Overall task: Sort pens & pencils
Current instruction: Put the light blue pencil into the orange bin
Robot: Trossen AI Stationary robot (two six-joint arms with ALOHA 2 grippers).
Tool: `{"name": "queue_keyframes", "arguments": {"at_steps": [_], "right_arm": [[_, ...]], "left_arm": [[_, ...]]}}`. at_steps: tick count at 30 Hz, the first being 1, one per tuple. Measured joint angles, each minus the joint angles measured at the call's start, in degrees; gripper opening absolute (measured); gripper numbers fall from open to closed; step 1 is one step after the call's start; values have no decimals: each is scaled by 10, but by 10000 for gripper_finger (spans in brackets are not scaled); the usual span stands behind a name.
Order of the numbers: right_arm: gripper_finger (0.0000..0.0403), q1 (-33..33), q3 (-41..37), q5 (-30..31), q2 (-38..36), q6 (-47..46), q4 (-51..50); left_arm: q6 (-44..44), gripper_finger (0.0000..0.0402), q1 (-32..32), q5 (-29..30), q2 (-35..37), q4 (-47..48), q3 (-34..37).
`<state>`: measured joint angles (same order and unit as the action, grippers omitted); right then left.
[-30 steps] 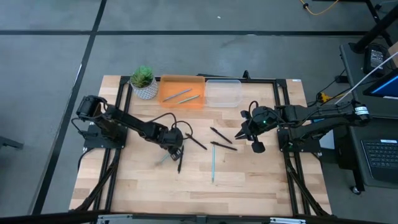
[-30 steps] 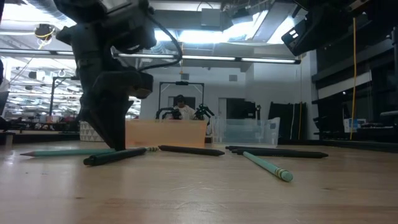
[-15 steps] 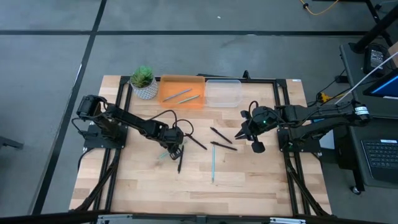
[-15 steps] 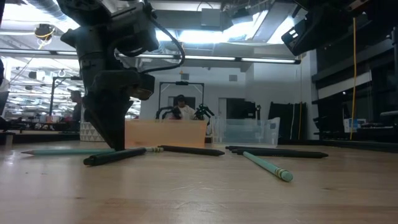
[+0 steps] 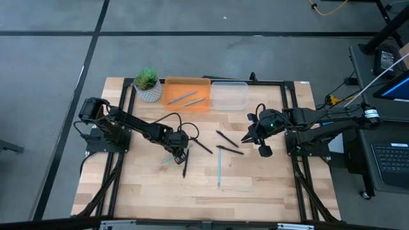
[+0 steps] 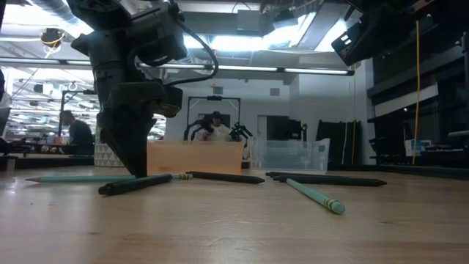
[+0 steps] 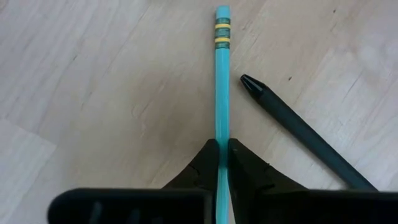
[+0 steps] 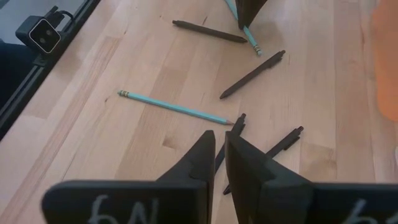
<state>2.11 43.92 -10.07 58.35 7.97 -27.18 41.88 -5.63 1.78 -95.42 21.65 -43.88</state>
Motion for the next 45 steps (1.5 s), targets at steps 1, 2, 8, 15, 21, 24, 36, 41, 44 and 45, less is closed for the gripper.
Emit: {"name": "queue_keyframes", "arguments": {"at_steps": [1,2,8,15,21,24,36,41,44,45], "right_arm": [[39,0,0,0,0,0,0],[39,0,0,0,0,0,0],[39,0,0,0,0,0,0],[39,0,0,0,0,0,0],[39,0,0,0,0,0,0],[39,0,0,0,0,0,0],[39,0,0,0,0,0,0],[39,0,0,0,0,0,0],[39,0,0,0,0,0,-1],[39,0,0,0,0,0,-1]], "left_arm": [[0,14,0,0,0,0,0],[0,13,0,0,0,0,0],[-18,14,0,-7,-3,14,-14],[-52,13,0,11,-9,90,-64],[-52,13,0,38,-11,173,-96],[-52,13,0,44,-10,197,-110],[-103,13,0,87,-8,267,-209],[-114,13,0,130,-8,326,-270],[-134,13,0,155,-7,337,-300],[-139,13,0,162,-7,339,-308]]}}
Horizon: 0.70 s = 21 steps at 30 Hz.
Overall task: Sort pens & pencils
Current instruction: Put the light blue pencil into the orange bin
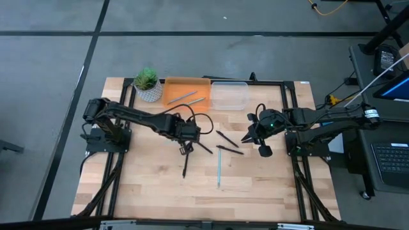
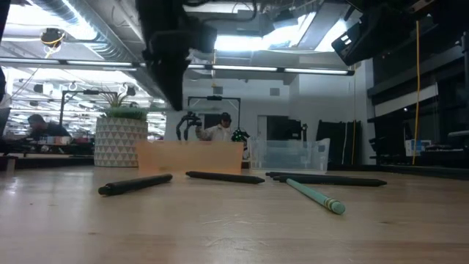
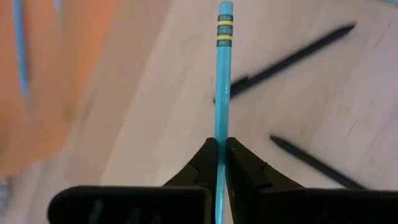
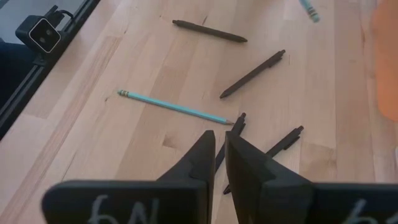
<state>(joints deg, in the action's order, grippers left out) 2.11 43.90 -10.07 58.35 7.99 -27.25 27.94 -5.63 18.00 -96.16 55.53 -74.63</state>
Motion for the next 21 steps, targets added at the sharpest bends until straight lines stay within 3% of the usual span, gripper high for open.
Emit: {"name": "queue_keyframes", "arguments": {"at_steps": [10,21], "right_arm": [[39,0,0,0,0,0,-15],[39,0,0,0,0,1,-15]], "left_arm": [[-16,13,0,99,18,30,-23],[-39,13,-1,173,96,4,-23]]}}
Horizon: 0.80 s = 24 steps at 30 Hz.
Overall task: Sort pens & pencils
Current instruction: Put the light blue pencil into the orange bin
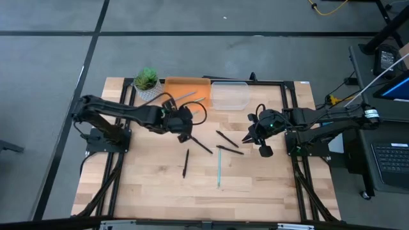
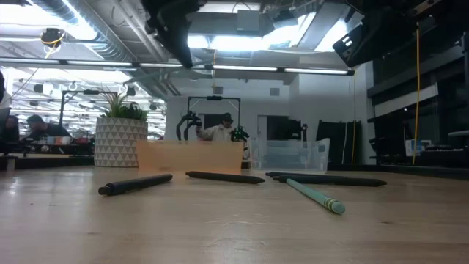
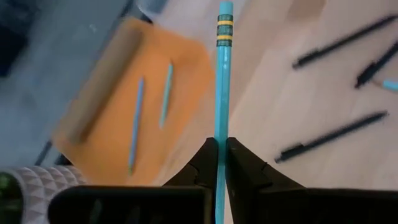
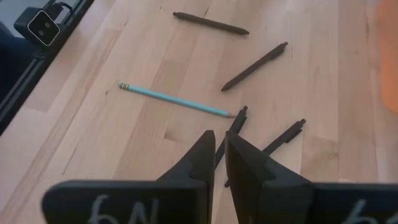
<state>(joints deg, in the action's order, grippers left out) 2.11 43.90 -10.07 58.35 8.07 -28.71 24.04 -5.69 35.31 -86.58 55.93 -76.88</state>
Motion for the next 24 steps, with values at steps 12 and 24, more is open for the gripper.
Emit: {"name": "queue_keyframes", "arguments": {"at_steps": [12,24], "right_arm": [[39,0,0,0,0,12,0],[39,-1,0,0,0,14,-3]], "left_arm": [[-90,13,38,17,35,-122,57],[-219,13,151,-174,183,-458,276]]}}
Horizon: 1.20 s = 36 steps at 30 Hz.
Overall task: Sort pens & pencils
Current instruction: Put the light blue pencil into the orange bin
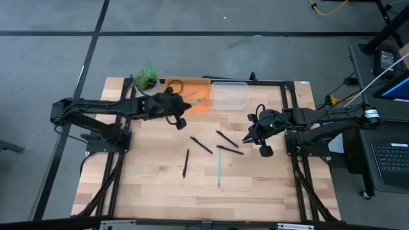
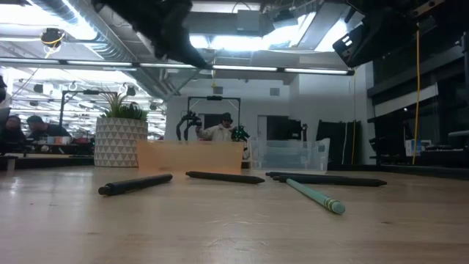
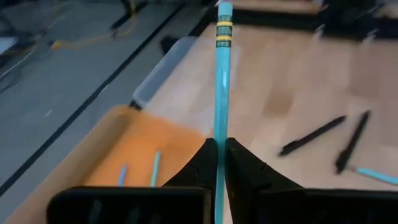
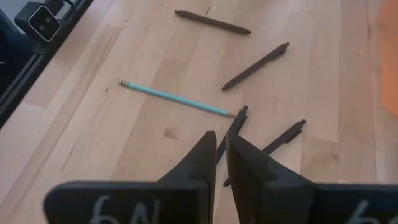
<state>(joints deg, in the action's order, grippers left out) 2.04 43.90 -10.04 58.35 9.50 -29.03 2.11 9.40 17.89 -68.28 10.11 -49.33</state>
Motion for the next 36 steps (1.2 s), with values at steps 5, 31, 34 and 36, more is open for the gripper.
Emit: {"name": "queue_keyframes", "arguments": {"at_steps": [5,31,34,36], "right_arm": [[39,0,0,0,0,0,1],[39,-1,0,61,0,50,33],[39,-1,0,61,0,61,42],[39,-2,0,61,0,62,48]], "left_arm": [[-27,13,33,-52,42,-84,70],[-107,14,297,-346,19,-213,112],[-110,14,323,-358,-8,-215,112],[-113,14,340,-374,-27,-229,112]]}}
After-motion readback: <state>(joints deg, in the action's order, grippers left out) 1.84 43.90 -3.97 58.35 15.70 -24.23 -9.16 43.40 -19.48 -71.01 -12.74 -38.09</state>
